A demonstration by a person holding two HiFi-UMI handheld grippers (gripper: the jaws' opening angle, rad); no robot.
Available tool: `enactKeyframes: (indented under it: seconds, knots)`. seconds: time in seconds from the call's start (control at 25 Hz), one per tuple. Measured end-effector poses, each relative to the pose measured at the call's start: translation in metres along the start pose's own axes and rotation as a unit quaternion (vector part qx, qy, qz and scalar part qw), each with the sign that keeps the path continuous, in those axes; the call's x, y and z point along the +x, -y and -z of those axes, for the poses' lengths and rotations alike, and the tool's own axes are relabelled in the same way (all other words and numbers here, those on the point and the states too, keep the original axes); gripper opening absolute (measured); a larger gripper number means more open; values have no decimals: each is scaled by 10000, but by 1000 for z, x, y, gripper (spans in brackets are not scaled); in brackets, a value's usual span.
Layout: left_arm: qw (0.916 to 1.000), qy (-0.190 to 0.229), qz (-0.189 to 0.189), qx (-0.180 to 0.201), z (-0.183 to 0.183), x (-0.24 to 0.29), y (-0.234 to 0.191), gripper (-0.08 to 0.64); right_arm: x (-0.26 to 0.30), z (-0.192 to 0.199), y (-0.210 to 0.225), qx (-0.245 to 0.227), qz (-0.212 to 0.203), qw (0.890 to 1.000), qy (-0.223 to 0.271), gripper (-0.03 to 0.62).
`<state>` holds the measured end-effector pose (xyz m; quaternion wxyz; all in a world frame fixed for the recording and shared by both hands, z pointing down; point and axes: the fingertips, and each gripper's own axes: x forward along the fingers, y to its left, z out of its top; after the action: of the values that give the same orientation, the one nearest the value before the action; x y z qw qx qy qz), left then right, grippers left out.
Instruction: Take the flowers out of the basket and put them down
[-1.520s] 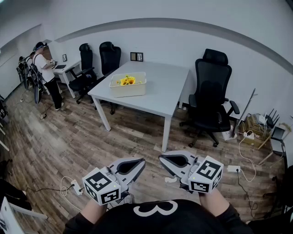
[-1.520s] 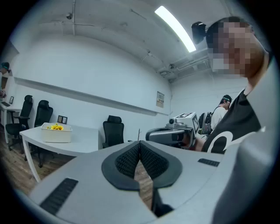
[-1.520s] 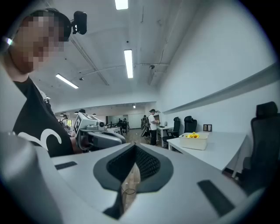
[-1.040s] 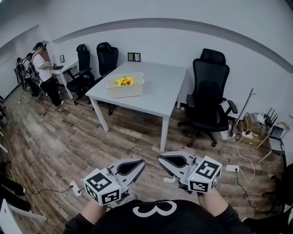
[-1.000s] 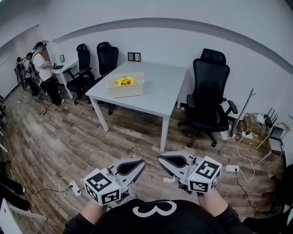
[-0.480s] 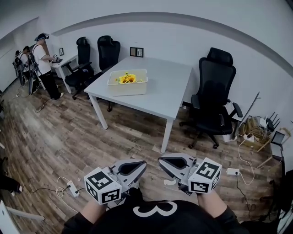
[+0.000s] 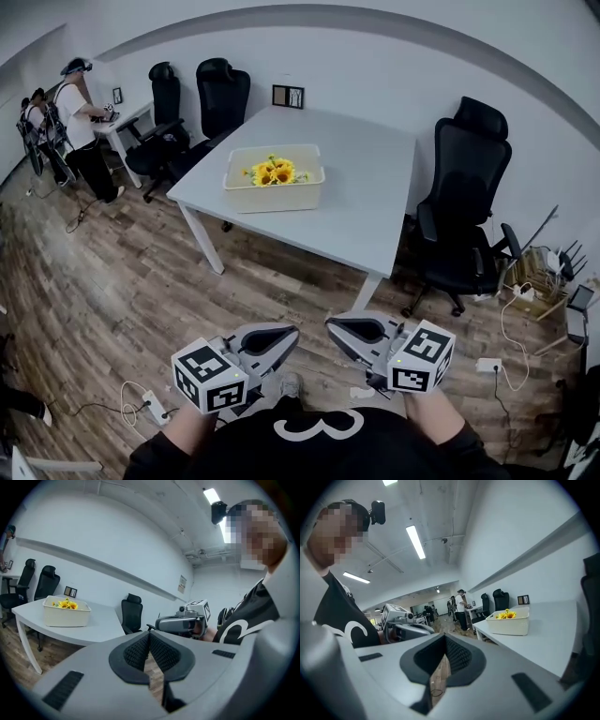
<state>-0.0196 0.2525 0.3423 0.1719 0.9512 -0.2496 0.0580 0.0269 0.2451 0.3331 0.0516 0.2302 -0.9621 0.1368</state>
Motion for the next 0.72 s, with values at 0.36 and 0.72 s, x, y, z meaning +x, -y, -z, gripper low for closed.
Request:
enactKeyframes:
  seconds: [0.36,0.72]
  knots:
    - [9999,-40,-65,-120,-62,18,-154,14,116,-52,100,40,19,9999,-113,8]
    - [9988,66,86,-481,-83,30,-221,12,158,-65,146,130,43,9996,-260,8]
